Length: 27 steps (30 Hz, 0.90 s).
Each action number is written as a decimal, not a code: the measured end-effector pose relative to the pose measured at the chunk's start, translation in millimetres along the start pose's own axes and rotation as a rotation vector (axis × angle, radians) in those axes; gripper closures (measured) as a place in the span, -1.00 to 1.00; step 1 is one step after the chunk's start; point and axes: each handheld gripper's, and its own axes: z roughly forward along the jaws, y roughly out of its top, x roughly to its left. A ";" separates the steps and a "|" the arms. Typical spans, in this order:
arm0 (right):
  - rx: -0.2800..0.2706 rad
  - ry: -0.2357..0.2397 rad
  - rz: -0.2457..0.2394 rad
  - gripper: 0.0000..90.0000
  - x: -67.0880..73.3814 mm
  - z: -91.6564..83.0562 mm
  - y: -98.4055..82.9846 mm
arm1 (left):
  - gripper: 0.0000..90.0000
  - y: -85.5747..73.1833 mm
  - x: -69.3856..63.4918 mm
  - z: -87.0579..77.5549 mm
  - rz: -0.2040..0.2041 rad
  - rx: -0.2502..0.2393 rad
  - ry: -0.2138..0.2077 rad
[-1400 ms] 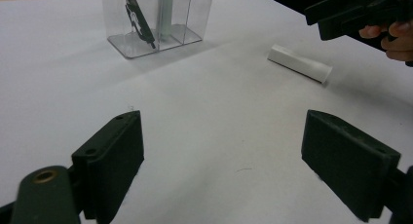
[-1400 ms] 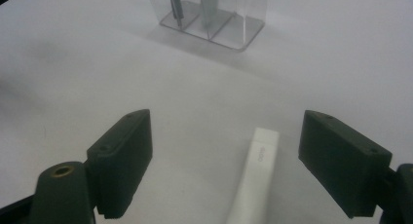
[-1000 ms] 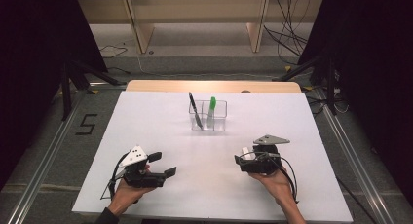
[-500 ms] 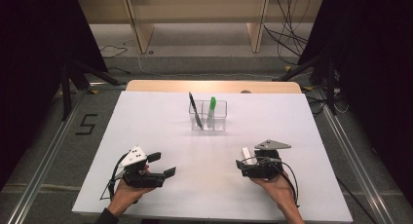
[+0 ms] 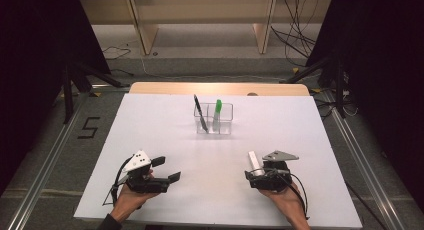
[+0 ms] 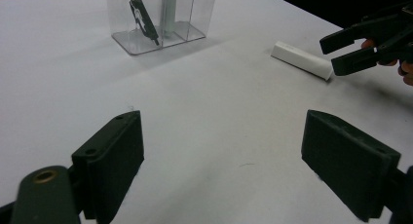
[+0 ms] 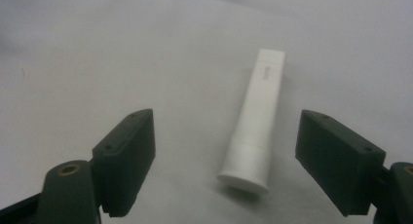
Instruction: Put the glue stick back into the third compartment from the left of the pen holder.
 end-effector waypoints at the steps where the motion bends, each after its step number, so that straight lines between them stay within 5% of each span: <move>1: 0.004 -0.004 0.003 -0.46 -0.7 -0.3 -1.3 | -0.67 -0.1 0.2 0.2 0.001 0.001 0.001; 10: 0.003 -0.023 0.021 -0.31 -5.4 -0.4 -9.8 | -0.67 -0.6 -0.6 -0.1 0.004 -0.001 0.000; 27: 0.014 -0.080 -0.035 0.04 2.6 12.7 -16.0 | -0.67 -0.7 -3.5 1.3 0.017 0.011 -0.007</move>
